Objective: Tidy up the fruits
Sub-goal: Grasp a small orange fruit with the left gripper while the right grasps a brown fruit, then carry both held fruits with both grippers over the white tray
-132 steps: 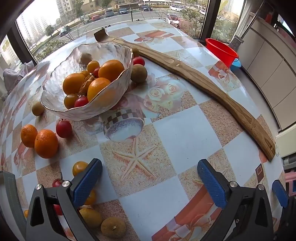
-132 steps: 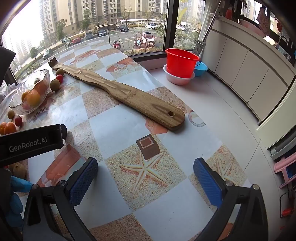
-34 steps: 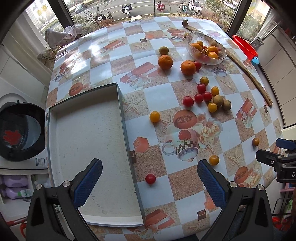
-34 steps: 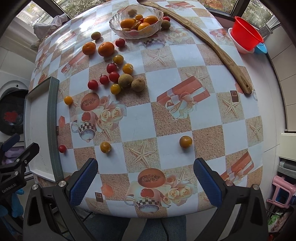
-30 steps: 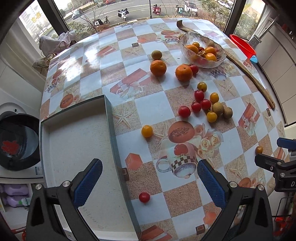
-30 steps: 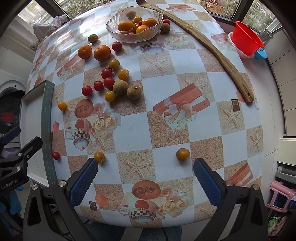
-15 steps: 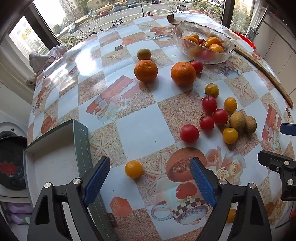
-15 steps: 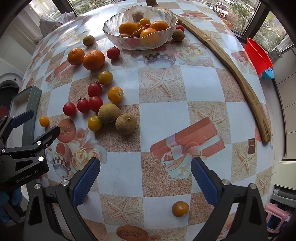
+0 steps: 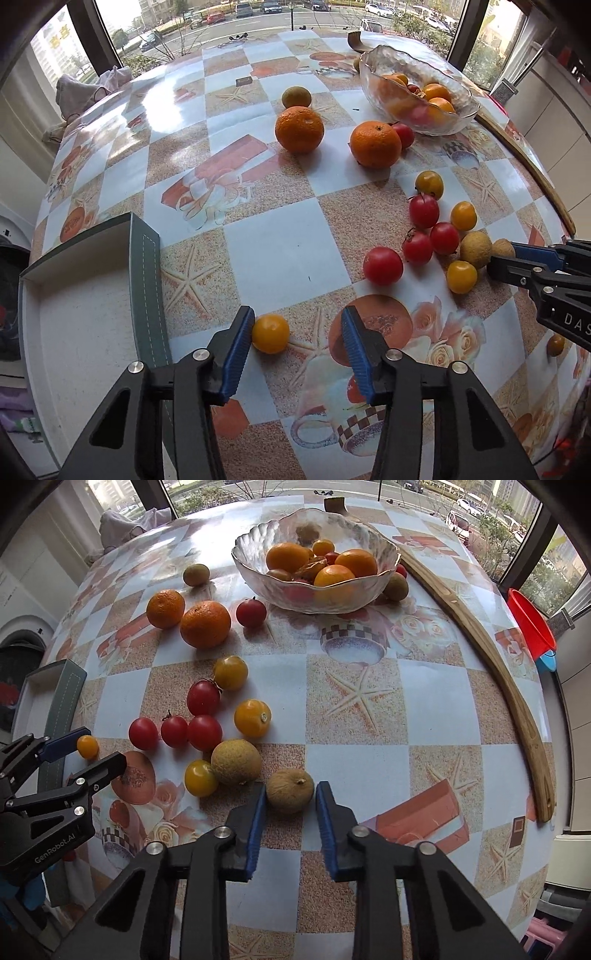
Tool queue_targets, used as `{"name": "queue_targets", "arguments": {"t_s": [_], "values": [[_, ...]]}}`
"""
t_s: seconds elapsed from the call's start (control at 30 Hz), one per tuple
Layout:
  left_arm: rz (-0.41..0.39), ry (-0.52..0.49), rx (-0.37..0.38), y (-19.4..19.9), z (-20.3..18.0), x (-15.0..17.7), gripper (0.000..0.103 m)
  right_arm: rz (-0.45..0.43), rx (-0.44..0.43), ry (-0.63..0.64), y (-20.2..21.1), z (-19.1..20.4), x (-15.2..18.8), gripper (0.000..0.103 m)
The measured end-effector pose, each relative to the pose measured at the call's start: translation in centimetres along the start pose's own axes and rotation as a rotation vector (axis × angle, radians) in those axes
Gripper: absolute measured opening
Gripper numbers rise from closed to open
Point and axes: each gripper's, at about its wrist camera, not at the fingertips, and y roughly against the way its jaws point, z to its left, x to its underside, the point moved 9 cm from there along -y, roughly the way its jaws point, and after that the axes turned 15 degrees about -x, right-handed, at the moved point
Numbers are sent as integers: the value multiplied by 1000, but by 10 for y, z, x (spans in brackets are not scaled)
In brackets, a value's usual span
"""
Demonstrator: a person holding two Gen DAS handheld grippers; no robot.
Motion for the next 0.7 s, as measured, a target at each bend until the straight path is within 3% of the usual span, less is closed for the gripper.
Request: {"name": "queue_targets", "arguments": {"t_s": [0.07, 0.17, 0.23, 0.5, 0.7], "values": [[-5, 6, -15, 1, 4, 1, 34, -7, -23, -36, 2, -3, 0, 28], [27, 58, 31, -1, 16, 4, 21, -18, -46, -81, 5, -7, 5, 28], [33, 71, 52, -2, 19, 4, 21, -23, -62, -104, 7, -7, 8, 28], [-9, 15, 4, 0, 16, 8, 21, -27, -80, -134, 17, -7, 23, 28], [0, 74, 53, 8, 22, 11, 21, -32, -97, -126, 25, 5, 23, 28]]}}
